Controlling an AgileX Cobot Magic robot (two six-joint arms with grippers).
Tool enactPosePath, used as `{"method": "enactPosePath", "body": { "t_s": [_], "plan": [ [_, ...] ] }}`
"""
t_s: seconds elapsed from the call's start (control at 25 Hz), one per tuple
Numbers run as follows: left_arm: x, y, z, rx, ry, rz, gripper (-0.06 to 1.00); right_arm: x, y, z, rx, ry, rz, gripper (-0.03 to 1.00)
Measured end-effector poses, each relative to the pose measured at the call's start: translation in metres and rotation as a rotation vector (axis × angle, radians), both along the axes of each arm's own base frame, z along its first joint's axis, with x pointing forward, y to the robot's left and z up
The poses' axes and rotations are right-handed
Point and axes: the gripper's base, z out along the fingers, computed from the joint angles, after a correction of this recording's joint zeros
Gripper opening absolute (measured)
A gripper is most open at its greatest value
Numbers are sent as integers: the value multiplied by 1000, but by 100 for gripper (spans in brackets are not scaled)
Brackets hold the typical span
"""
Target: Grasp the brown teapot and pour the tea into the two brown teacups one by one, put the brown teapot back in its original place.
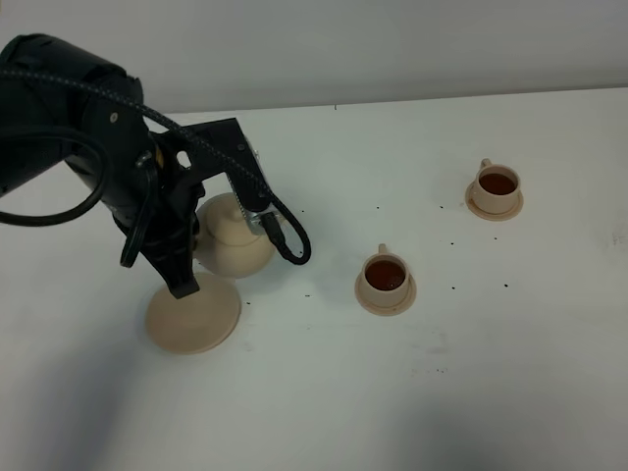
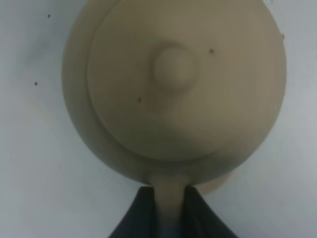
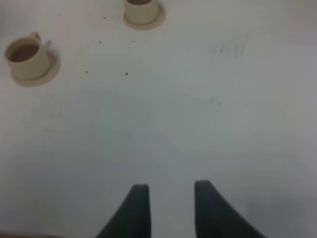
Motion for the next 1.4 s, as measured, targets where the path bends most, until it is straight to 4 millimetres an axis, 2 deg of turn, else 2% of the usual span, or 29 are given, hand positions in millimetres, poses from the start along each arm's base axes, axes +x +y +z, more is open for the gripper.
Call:
{"method": "enactPosePath", "body": {
  "t_s": [0.36, 0.64, 0.8, 1.4],
  "plan": [
    [-18, 9, -45, -7, 60, 123, 12, 0, 0, 0, 0, 0, 0, 24],
    [-29, 16, -67, -20, 60, 262, 12, 0, 0, 0, 0, 0, 0, 24],
    [-33, 19, -73, -13, 66, 323, 12, 0, 0, 0, 0, 0, 0, 24],
    [-30, 29, -77, -16, 2, 531, 12, 0, 0, 0, 0, 0, 0, 24]
  ]
}}
